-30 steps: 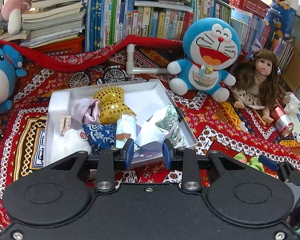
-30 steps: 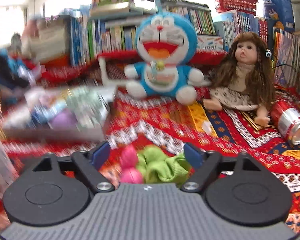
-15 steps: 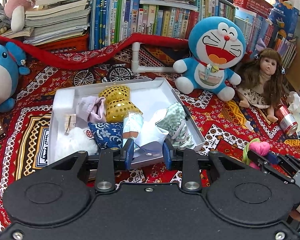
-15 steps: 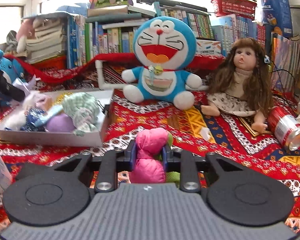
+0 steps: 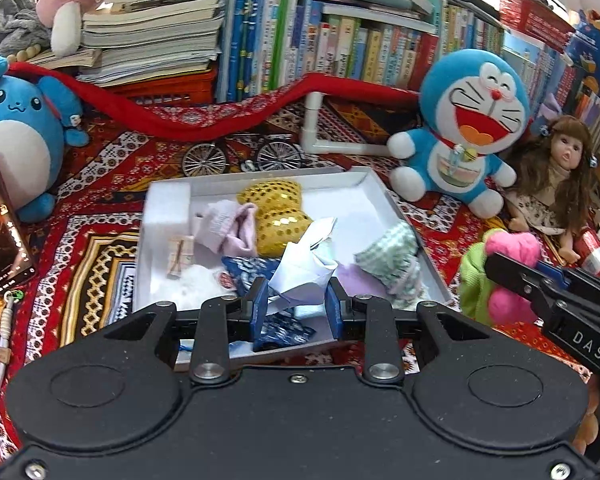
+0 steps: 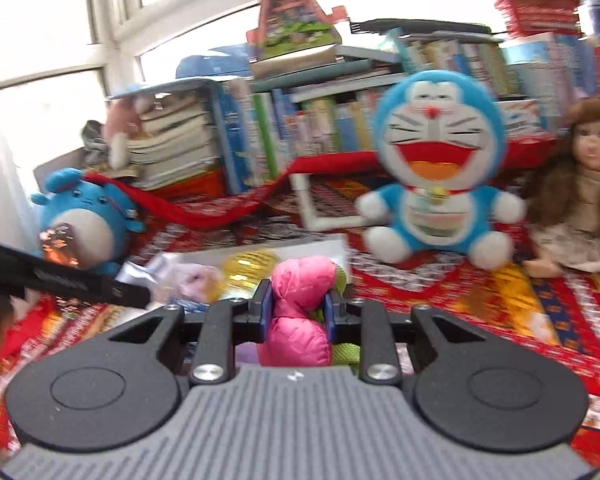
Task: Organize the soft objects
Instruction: 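Drop the paper scrap into the box with the left tool while the right tool drops the scrunchies in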
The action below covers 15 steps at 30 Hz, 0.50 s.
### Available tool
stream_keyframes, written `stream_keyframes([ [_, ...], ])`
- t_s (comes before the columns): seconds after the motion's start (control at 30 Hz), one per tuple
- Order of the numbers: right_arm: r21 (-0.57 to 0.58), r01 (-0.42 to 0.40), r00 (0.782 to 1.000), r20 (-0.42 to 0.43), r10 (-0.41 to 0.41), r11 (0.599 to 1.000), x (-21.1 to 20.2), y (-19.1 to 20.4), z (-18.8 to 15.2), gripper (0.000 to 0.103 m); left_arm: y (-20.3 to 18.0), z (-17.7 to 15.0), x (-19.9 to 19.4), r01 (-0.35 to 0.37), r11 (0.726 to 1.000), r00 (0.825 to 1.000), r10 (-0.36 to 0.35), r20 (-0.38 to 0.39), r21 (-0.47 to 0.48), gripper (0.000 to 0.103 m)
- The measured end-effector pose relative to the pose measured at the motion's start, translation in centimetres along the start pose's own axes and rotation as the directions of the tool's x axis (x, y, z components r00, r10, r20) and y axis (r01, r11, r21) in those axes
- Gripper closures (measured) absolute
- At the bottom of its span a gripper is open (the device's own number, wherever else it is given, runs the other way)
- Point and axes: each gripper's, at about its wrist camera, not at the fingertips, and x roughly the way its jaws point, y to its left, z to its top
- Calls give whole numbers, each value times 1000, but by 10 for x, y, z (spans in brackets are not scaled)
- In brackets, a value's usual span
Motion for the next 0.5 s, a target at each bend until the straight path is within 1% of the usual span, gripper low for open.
stream_keyframes([
  [0.13, 20, -69, 997, -31, 70, 997, 27, 16, 7, 73, 15, 9, 8, -12, 1000, 1000, 12, -10, -4, 74],
  [0.17, 24, -76, 996, -40, 77, 997, 34, 20, 7, 73, 19, 10, 10, -15, 1000, 1000, 15, -12, -7, 74],
  [0.3, 44, -82, 995, -49, 84, 996, 60, 31, 11, 73, 30, 16, 21, 5, 1000, 1000, -5, -11, -11, 74],
  [0.4, 85, -103, 993, -46, 107, 991, 78, 35, 17, 73, 31, 22, 31, 20, 1000, 1000, -20, 19, -1, 74],
  [0.5, 86, -83, 995, -50, 88, 993, 97, 40, 23, 72, 30, 28, 45, 26, 1000, 999, -27, 17, 11, 73],
])
